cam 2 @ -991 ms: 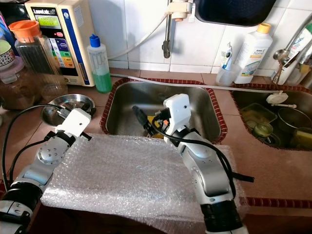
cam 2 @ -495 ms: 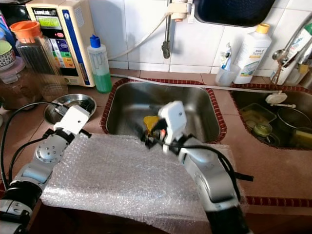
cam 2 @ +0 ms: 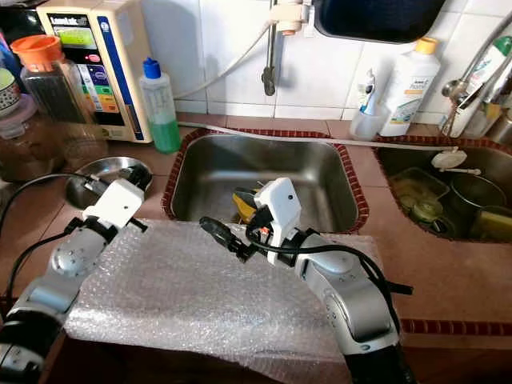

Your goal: Kitchen organization

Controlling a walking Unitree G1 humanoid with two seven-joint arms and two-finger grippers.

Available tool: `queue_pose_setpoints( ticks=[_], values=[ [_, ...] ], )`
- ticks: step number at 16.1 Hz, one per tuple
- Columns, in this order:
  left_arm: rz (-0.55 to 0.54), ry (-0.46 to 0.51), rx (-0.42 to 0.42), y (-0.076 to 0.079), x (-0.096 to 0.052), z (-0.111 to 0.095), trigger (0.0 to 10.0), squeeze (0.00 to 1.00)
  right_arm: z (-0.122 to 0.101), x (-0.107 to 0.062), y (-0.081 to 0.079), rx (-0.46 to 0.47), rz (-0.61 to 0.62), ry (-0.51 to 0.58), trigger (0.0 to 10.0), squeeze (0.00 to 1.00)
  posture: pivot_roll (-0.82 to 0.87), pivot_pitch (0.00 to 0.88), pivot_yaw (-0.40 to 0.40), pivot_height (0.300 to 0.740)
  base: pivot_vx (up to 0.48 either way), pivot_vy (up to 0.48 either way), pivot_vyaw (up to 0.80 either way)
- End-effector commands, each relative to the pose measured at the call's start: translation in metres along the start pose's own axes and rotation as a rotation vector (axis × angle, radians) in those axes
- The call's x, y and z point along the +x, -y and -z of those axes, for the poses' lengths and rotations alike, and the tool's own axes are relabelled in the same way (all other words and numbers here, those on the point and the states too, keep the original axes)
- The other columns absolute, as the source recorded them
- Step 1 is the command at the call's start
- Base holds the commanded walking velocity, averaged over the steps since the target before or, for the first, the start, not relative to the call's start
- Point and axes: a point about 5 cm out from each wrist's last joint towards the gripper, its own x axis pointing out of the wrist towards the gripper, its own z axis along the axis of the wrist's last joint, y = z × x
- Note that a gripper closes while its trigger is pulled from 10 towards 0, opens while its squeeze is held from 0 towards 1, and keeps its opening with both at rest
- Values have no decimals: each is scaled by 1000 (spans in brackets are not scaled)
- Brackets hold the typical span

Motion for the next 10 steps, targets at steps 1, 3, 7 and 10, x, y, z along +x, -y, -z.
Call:
queue_pose_setpoints(
  ticks=[1, 3, 7, 10],
  values=[
    [70, -114, -11, 16, -12, 21, 0, 0, -3, 0, -2, -5, -13, 5, 10000, 1000, 41, 41, 3, 740, 0, 0, 0],
    [3, -85, 54, 3, -13, 15, 0, 0, -3, 1, -1, -5, -8, 7, 10000, 1000, 45, 39, 2, 740, 0, 0, 0],
    [-113, 20, 159, -16, -11, -5, 0, 0, -5, 3, 2, -9, 21, 18, 10000, 1000, 54, 36, -2, 740, 0, 0, 0],
    [-143, 120, 183, -21, -7, -28, 0, 0, -5, 4, 8, -12, 68, 29, 10000, 1000, 54, 36, -2, 740, 0, 0, 0]
  ],
)
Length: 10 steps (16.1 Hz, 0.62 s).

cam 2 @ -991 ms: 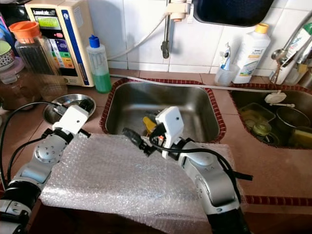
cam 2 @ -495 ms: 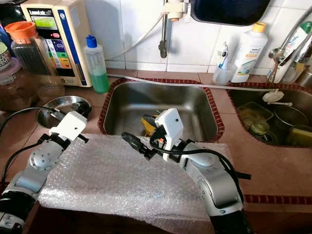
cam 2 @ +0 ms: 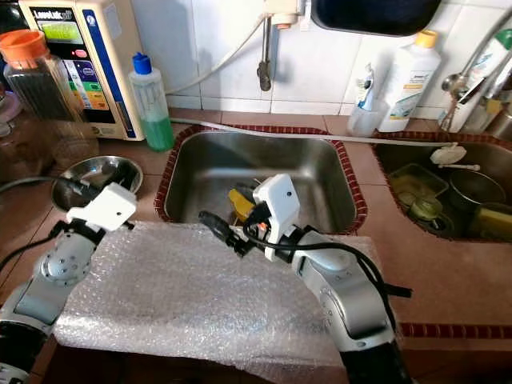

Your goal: Kitchen organization

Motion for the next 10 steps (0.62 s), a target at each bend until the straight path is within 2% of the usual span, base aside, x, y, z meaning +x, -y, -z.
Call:
queue_pose_setpoints(
  ticks=[1, 4, 5, 7, 8, 9, 10],
  values=[
    [-26, 82, 2, -8, 9, -20, 0, 0, -2, -1, 8, -11, 38, 6, 10000, 1000, 54, 36, -2, 740, 0, 0, 0],
    [-76, 201, -46, -19, 22, -53, 0, 0, -4, -1, 11, -10, 60, 15, 10000, 1000, 53, 33, -3, 740, 0, 0, 0],
    [-95, 225, -94, -23, 25, -62, 0, 0, -4, -1, 12, -10, 68, 16, 10000, 1000, 54, 35, -2, 740, 0, 0, 0],
    [-159, 236, -302, -34, 31, -74, 0, 0, -3, -1, 14, -15, 94, 17, 10000, 1000, 55, 37, 0, 740, 0, 0, 0],
    [-156, 225, -519, -34, 35, -78, 0, 0, -3, 0, 16, -17, 114, 21, 10000, 1000, 55, 37, 0, 740, 0, 0, 0],
    [-169, 206, -790, -34, 39, -81, 0, 0, -3, 0, 19, -16, 138, 24, 10000, 1000, 55, 37, 0, 740, 0, 0, 0],
    [-132, 184, -983, -28, 41, -82, 0, 0, -2, 2, 23, -29, 170, 12, 10000, 1000, 61, 38, 3, 740, 0, 0, 0]
  ],
)
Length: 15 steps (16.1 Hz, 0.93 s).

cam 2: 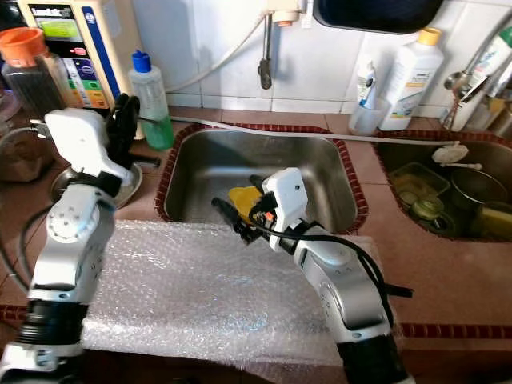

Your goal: Kitchen organization

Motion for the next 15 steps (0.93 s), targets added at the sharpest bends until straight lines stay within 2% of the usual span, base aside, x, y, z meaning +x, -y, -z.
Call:
queue_pose_setpoints(
  ticks=[1, 2, 3, 4, 5, 6, 7, 8, 9, 11, 12, 15],
  values=[
    [16, -27, -149, 2, 1, -1, 0, 0, -4, 1, 9, -17, 57, 8, 10000, 1000, 61, 38, 3, 740, 0, 0, 0],
    [13, -62, -283, 6, 0, 3, 0, 0, -4, 1, 14, -21, 88, 10, 10000, 1000, 61, 38, 3, 740, 0, 0, 0],
    [24, -72, -311, 8, 0, 4, 0, 0, -4, 0, 14, -23, 92, 9, 10000, 1000, 61, 38, 3, 740, 0, 0, 0],
    [61, -112, -466, 16, -1, 5, 0, 0, -3, 0, 18, -25, 129, 8, 10000, 1000, 61, 38, 3, 740, 0, 0, 0],
    [75, -133, -567, 21, -2, 6, 0, 0, -2, 0, 22, -14, 162, 7, 10000, 1000, 61, 38, 3, 740, 0, 0, 0],
    [89, -150, -651, 27, -1, 6, 0, 0, -3, 0, 31, -14, 238, 9, 10000, 757, 55, 45, 13, 740, 0, 0, 0],
    [116, -175, -692, 34, -1, 6, 0, 0, -4, 0, 36, -91, 283, 8, 10000, 0, 55, 45, 13, 740, 0, 0, 0],
    [159, -195, -682, 42, -1, 5, 0, 0, -7, 1, 35, -175, 260, 14, 10000, 0, 53, 48, 18, 740, 0, 0, 0],
    [197, -216, -692, 48, -2, 6, 0, 0, -10, 0, 37, -159, 273, 29, 10000, 0, 53, 50, 18, 740, 0, 0, 0],
    [251, -284, -726, 61, -3, 10, 0, 0, -15, 0, 44, -262, 280, 26, 10000, 0, 53, 50, 18, 740, 0, 0, 0],
    [273, -311, -718, 65, -3, 12, 0, 0, -16, 1, 45, -287, 278, 31, 10000, 0, 50, 55, 31, 740, 0, 0, 0],
    [357, -369, -715, 83, -5, 15, 0, 0, -16, 7, 39, -376, 203, 29, 10000, 0, 49, 55, 43, 740, 0, 0, 0]
  ],
)
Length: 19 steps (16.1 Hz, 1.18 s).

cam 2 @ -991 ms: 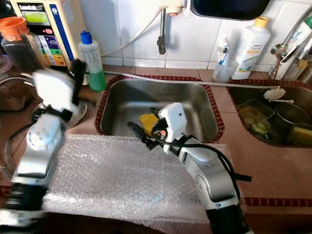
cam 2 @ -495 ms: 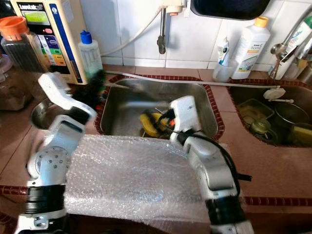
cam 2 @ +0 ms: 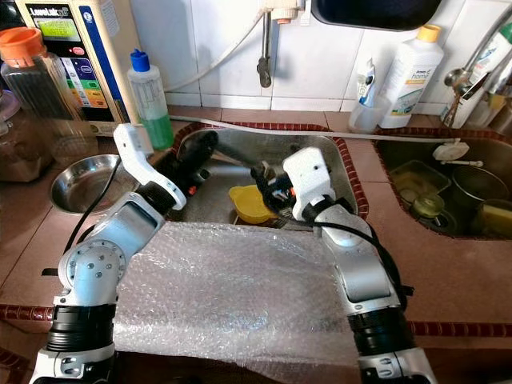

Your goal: Kitchen organization

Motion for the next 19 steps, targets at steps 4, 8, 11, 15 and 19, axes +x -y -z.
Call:
queue_pose_setpoints(
  ticks=[4, 8, 11, 15, 19],
  values=[
    [113, -77, 19, 22, 8, 11, 0, 0, -8, 11, -23, -62, -184, 47, 10000, 0, 50, 56, 49, 740, 0, 0, 0],
    [119, -89, 28, 23, 8, 13, 0, 0, -11, 15, -32, -72, -238, 67, 10000, 0, 53, 55, 48, 740, 0, 0, 0],
    [123, -95, 34, 24, 7, 14, 0, 0, -5, 20, -22, -126, -137, 37, 9922, 0, 57, 54, 46, 740, 0, 0, 0],
    [103, -88, 43, 19, 3, 9, 0, 0, 3, 20, -6, -147, -36, -17, 0, 0, 62, 53, 49, 740, 0, 0, 0],
    [101, -93, 45, 18, 2, 10, 0, 0, 13, 20, -8, -161, -25, -55, 0, 0, 63, 57, 51, 740, 0, 0, 0]
  ],
)
